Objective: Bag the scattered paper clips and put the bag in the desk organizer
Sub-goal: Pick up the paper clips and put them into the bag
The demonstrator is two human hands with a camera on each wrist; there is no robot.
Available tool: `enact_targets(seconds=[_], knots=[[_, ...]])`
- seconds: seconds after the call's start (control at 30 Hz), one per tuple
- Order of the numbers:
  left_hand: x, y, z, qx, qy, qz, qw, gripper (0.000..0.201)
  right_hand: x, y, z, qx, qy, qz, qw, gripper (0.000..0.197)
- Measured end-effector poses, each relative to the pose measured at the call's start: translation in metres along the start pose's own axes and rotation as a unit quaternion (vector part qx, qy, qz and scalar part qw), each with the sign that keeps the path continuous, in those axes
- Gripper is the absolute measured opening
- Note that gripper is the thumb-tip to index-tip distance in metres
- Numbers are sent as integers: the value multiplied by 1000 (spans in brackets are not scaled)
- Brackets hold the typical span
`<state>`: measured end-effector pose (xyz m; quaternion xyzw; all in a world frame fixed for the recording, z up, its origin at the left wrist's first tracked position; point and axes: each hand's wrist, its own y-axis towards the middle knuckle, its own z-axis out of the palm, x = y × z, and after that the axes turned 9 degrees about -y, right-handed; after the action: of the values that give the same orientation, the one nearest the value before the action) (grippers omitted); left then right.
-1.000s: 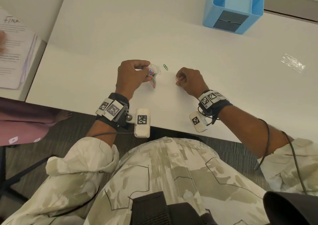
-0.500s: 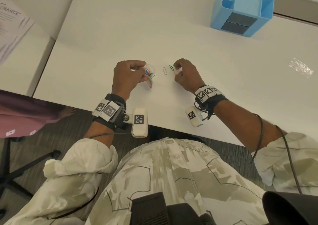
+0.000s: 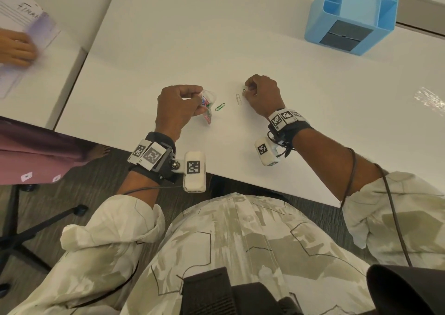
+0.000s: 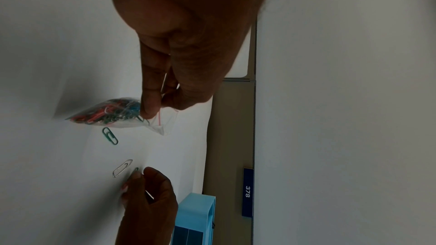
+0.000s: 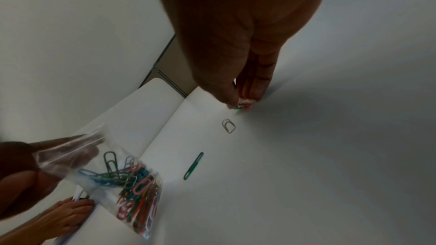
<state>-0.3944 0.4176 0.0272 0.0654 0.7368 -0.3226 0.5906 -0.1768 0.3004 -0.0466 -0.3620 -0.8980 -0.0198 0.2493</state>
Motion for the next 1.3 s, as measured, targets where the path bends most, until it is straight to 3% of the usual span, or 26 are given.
enact_targets(seconds=[0.13, 0.3, 0.43, 0.6, 0.7, 0.83, 1.0, 1.2, 1.3], knots=[[0, 1, -2, 0, -11, -1, 1000, 20, 3, 2, 2, -3, -2, 8, 1000, 17], [-1, 3, -3, 1, -19, 0, 1000, 19, 11, 2, -2, 19, -1, 53, 998, 25], [-2, 5, -5, 1, -20, 4, 1000, 19, 13, 3, -2, 40, -65, 21, 997, 27], [-2, 7, -6, 0, -17, 5, 1000, 20, 10, -2, -1, 11, -108, -27, 994, 26], [-2, 8, -8, -1, -19, 4, 1000, 20, 7, -4, -4, 5, -65, -23, 998, 30], [-1, 11, -6, 3, -18, 1, 1000, 20, 21, -7, -17, -1, 91, 22, 996, 26], [-2, 11, 0, 10, -13, 2, 1000, 20, 64, -28, -38, 24, 257, -23, 966, 17], [-3, 9, 10, 21, -19, 14, 999, 20, 88, -38, -44, 42, 197, -127, 971, 20], [-2, 8, 12, 20, -23, 15, 999, 19, 87, -42, -46, 57, 181, -143, 971, 22]])
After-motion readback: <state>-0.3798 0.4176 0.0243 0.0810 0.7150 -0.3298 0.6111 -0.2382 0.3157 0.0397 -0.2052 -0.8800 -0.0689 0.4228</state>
